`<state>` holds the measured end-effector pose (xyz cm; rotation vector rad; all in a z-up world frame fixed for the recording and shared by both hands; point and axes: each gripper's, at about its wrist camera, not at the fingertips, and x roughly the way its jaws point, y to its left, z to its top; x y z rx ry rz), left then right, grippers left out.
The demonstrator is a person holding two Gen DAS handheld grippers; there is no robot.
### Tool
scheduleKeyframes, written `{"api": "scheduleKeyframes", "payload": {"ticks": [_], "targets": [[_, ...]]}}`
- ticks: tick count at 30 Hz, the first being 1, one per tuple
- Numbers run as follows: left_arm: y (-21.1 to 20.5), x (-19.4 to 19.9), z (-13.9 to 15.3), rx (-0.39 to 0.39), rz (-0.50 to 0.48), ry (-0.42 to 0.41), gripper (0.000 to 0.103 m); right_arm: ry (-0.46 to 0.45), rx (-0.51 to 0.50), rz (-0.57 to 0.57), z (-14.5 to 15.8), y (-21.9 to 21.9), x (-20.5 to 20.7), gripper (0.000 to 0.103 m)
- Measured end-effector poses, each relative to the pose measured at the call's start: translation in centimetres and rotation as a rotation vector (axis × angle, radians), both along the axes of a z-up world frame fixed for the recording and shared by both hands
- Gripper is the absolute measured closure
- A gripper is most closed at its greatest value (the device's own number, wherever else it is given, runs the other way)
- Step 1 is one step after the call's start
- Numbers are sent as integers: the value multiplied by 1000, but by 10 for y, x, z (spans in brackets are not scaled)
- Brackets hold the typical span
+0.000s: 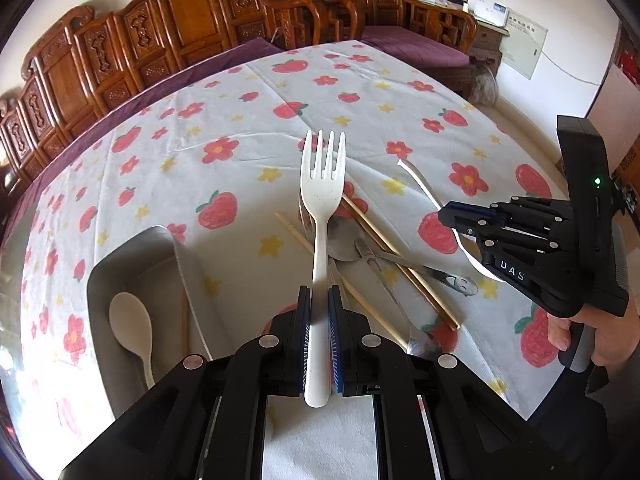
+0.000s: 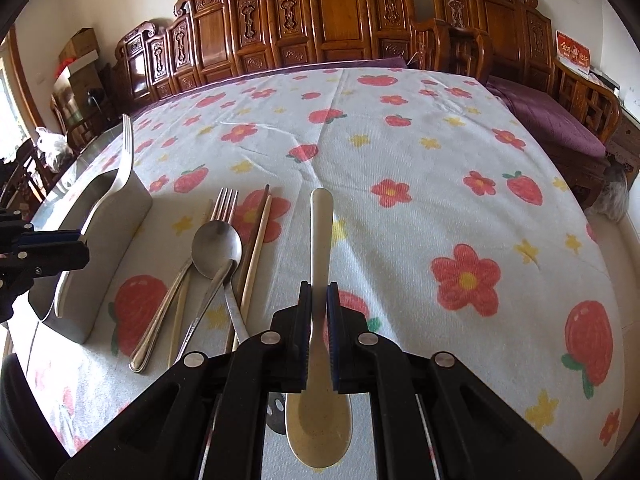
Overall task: Organize utensils
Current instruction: 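Grasp the white plastic fork by its handle with the left tool, then lower the white fork into the metal tray and open the left tool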
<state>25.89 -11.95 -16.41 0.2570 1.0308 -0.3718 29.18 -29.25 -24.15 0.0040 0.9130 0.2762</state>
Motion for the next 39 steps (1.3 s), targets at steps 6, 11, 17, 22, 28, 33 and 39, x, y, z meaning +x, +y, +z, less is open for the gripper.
{"api": "scheduleKeyframes", "payload": {"ticks": [6,11,17,22,28,33,39], "targets": [[15,-18,15,-18,27,-25,95,-6,-19,21,1,11,-12,94],[31,-34,30,-31,48,-52,95,-29,-42,41,5,19,-25,94],[54,-52,44,-42,78,-83,95,-51,-34,38,14,22,-38,94],[75,-59,46,-45,113,-94,95,-75,-11,57,24,33,-49,94],[99,-54,33,-47,164,-81,95,-109,19,105,38,57,-61,94],[113,-40,10,-47,200,-47,95,-121,6,167,40,82,-70,94],[124,-25,-20,-44,234,-5,95,-110,-3,183,36,89,-71,94]]}}
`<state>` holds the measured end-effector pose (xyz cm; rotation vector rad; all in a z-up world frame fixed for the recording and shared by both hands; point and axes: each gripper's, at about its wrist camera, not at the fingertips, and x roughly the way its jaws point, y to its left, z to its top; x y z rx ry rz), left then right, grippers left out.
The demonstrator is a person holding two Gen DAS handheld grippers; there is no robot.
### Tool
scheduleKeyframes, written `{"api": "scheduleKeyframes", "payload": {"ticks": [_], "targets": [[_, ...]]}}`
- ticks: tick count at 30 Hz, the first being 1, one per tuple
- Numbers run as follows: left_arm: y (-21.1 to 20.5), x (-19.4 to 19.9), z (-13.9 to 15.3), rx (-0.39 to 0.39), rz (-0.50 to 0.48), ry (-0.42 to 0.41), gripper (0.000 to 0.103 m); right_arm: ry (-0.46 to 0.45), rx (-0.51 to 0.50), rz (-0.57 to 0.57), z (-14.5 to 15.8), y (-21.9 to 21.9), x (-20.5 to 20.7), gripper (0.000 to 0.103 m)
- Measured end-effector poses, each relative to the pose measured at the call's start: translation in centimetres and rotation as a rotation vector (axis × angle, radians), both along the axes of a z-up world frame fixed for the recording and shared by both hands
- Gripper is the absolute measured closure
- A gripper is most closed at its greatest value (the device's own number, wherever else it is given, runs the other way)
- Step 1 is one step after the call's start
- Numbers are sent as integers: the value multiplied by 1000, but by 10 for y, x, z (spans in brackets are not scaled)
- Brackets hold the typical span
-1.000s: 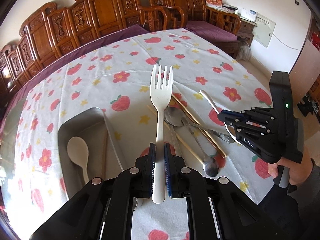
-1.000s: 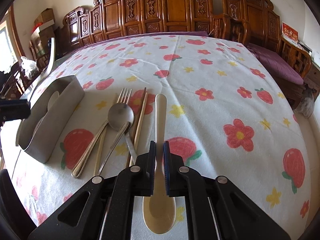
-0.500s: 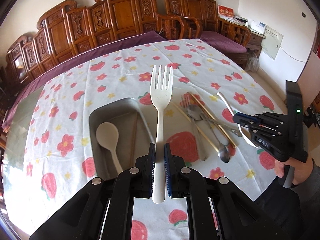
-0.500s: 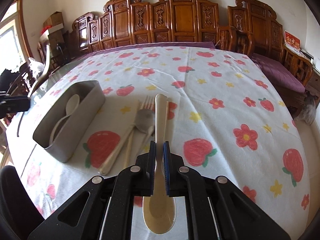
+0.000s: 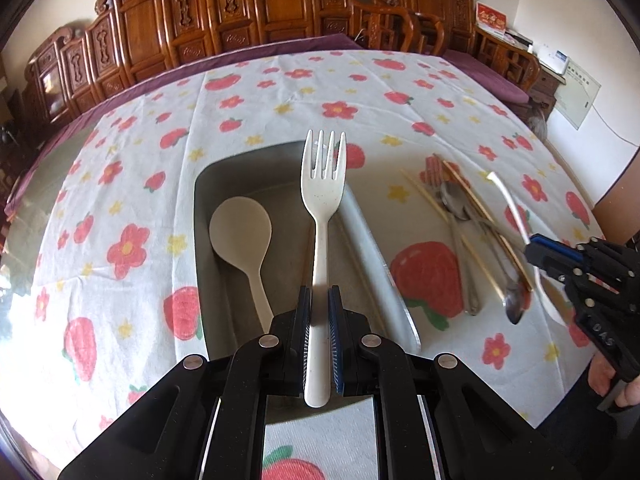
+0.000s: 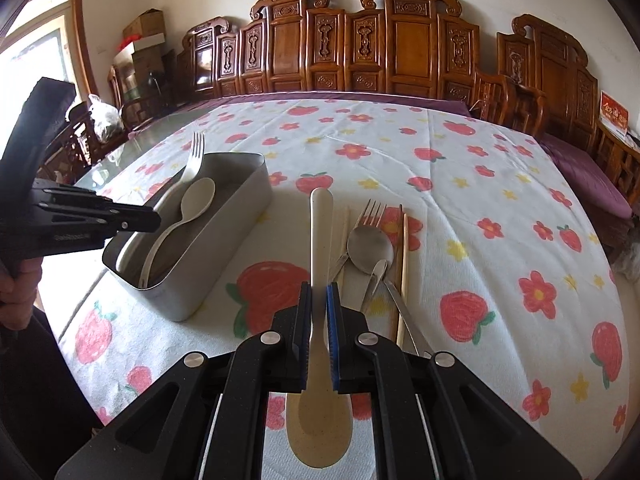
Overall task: Organize utensils
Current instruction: 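Lower the white fork into the metal tray and open the left tool, then carry the small white spoon into the metal tray and open the right tool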
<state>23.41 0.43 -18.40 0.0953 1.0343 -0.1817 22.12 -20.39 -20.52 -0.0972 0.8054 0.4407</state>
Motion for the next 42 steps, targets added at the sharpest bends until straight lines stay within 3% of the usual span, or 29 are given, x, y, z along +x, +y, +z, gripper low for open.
{"api": "scheduleKeyframes", "payload": {"ticks": [8,14,29,34,38,39,42], "targets": [[6,12,-25,-8,29,37,95,13,16,-18,-5,-5,5,94],[8,12,-26,-23,34,29,94,7,21,-18,-4,-3,4,94],[43,-21,16,-79,58,-154,80,-19,19,1,15,22,1,94],[56,-26,35,-87,74,-228,59,-25,21,13,21,36,3,94],[65,-30,44,-72,87,-275,50,-29,31,35,28,51,3,94],[67,-30,45,-69,91,-282,40,-31,33,40,30,54,3,94],[72,-31,46,-66,102,-298,25,-38,45,61,38,69,5,94]]}}
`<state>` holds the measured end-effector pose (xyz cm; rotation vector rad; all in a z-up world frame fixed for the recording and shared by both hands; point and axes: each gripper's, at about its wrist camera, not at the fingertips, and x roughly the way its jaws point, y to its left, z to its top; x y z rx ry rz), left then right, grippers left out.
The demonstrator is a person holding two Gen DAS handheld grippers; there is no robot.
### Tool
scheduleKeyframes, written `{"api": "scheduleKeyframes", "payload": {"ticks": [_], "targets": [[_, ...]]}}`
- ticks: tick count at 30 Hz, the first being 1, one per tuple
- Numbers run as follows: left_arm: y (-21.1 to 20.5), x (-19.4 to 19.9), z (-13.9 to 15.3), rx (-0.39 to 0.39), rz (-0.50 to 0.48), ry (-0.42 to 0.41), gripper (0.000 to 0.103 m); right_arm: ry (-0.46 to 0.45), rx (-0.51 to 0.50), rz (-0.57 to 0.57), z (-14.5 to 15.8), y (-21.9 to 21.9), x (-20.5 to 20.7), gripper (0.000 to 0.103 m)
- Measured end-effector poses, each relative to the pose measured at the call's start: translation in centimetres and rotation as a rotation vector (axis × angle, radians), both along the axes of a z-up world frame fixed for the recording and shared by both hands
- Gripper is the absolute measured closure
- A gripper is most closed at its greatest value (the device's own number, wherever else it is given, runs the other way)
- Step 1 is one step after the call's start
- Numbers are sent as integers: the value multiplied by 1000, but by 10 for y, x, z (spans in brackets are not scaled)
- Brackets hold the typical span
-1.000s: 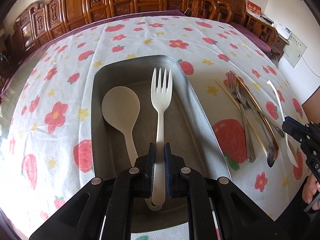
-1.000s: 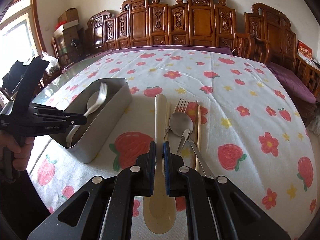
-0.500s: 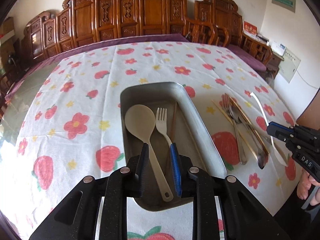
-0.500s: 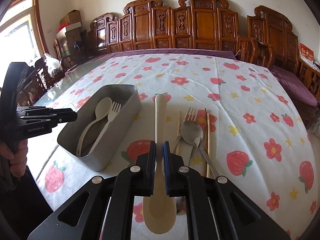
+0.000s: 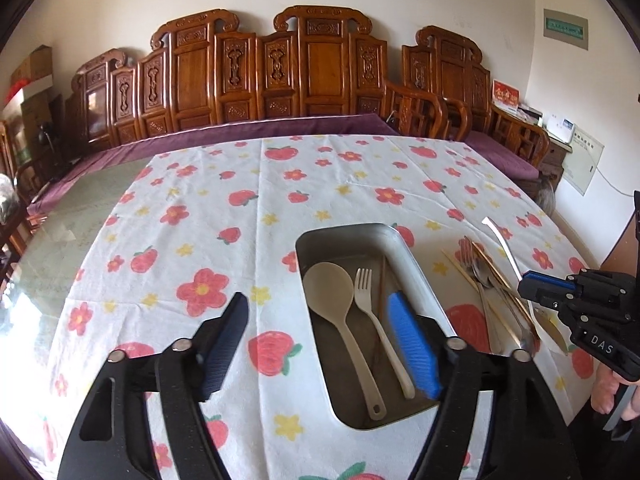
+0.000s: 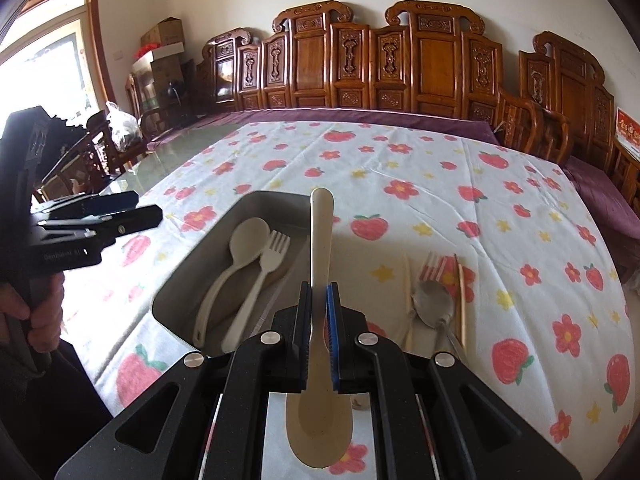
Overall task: Organize utensils
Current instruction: 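Carry the small white spoon into the metal tray and open the right tool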
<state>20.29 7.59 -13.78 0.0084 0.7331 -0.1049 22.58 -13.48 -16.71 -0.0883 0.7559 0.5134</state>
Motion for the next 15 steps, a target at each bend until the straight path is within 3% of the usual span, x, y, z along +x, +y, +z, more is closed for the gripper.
{"api": "scheduleKeyframes", "payload": {"ticks": [2,15], "targets": [[3,0,-1,6,19,-14,16,-1,9,13,5,9,1,94],[34,6,-8,4,96,19,14,11,45,64,15,71,14,94]]}}
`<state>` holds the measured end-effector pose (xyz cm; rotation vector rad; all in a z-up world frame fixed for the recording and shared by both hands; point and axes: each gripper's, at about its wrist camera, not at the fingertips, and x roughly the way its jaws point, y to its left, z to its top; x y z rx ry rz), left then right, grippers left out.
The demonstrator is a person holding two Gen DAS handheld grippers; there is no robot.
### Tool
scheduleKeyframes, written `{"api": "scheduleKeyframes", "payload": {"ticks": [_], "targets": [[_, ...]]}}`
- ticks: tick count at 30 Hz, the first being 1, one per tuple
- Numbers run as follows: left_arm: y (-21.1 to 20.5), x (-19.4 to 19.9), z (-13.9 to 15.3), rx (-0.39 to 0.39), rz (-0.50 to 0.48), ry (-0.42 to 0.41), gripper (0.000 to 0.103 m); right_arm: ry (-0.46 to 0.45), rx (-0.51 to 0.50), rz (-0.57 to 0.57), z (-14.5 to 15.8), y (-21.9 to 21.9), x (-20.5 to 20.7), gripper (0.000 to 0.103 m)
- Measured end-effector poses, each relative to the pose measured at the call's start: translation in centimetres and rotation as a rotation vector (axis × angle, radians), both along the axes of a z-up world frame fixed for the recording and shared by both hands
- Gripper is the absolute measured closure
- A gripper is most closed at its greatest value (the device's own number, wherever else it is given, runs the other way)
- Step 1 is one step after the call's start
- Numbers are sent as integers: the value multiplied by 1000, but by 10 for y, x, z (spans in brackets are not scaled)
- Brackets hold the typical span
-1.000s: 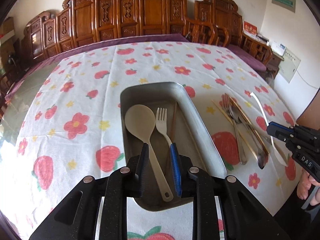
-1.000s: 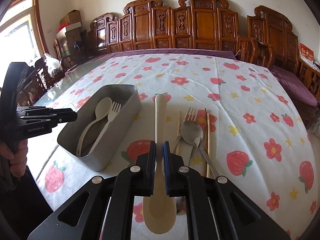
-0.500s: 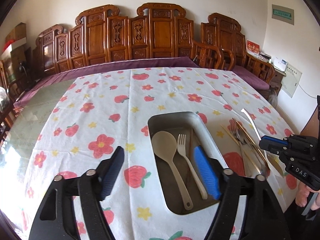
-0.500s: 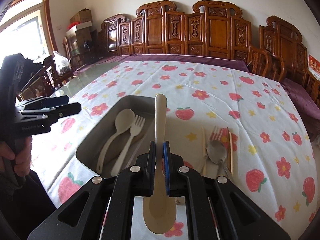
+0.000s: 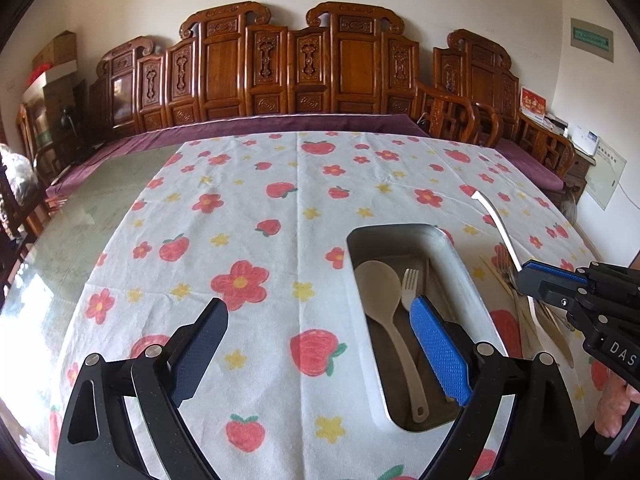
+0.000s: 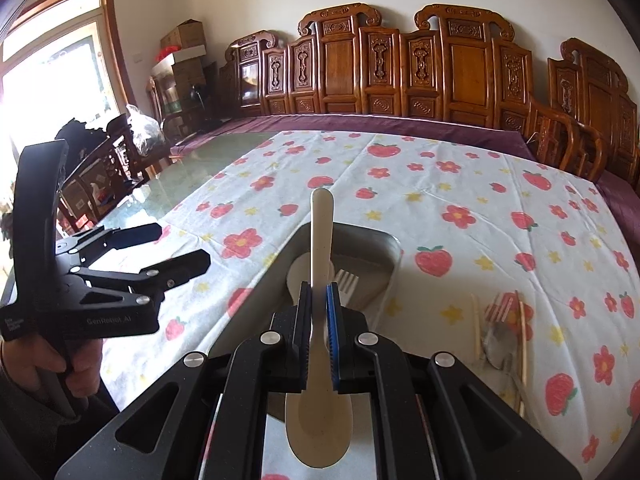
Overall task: Organize utensils
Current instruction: 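Carry the small white spoon into the metal tray and open the right tool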
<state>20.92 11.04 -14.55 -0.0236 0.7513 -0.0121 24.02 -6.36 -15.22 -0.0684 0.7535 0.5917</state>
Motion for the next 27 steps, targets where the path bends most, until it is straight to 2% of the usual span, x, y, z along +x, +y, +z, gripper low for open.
{"api": "scheduleKeyframes", "payload": {"ticks": [9,21,27], "targets": [[19,0,-1,-17,40,9,14,58,8,1,-19,31,21,94],[22,2,-4,-7,59,23,14,125,-70,-19,-68,39,39,94],[17,2,-6,-5,49,31,14,106,-40,-12,-61,27,37,94]]}}
